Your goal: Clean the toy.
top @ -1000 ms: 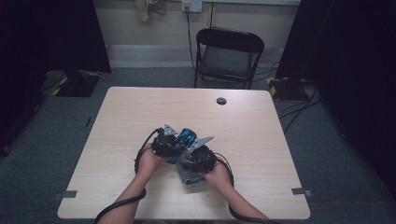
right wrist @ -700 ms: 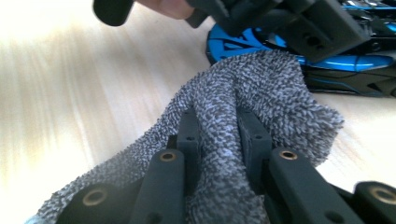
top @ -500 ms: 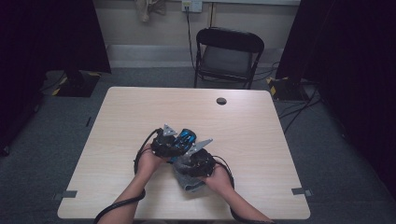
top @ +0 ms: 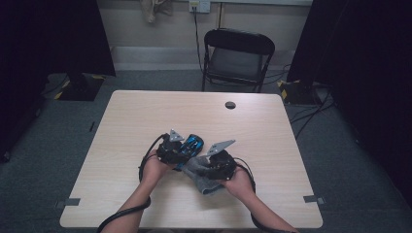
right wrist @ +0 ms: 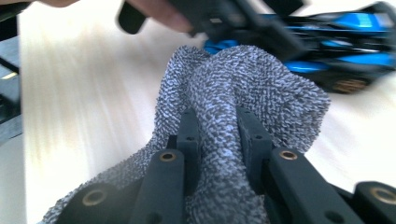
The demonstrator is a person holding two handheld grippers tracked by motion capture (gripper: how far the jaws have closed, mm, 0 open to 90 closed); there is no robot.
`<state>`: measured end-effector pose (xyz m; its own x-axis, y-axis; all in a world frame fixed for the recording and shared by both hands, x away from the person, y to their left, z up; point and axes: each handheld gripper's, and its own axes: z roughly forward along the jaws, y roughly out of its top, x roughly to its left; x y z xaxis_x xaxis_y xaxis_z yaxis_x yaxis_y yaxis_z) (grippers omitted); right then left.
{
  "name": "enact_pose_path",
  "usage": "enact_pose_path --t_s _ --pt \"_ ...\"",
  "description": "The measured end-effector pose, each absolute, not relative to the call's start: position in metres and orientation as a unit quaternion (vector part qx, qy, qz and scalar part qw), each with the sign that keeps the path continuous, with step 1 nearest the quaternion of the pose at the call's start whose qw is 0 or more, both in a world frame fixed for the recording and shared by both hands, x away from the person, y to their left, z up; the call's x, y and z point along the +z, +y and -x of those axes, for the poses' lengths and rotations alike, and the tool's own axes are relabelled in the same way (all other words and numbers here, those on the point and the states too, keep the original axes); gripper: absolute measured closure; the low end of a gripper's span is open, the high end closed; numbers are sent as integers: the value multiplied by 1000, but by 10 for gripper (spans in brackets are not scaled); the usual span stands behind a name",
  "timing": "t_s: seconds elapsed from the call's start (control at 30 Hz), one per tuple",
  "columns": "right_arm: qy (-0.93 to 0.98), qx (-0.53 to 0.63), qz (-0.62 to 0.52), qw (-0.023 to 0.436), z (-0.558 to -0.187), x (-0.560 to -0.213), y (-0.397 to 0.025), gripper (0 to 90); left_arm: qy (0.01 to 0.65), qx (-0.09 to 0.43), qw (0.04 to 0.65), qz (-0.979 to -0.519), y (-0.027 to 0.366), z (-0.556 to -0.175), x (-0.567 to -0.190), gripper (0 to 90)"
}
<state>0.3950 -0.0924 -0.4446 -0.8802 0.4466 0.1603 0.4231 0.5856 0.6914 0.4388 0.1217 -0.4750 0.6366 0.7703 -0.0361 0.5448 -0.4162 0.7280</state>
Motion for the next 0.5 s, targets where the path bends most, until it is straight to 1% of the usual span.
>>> enact_pose_path --t_s 0.13,0.33,0.5 --pt "881 387 -270 31 -406 -440 -109 742 396 155 365 -828 122 -438 -475 435" --pt "868 378 -311 80 -424 -440 -128 742 395 155 362 -830 122 -439 -475 435" --pt "853 371 -351 108 -442 -439 -140 742 393 162 360 -830 123 -438 -475 434"
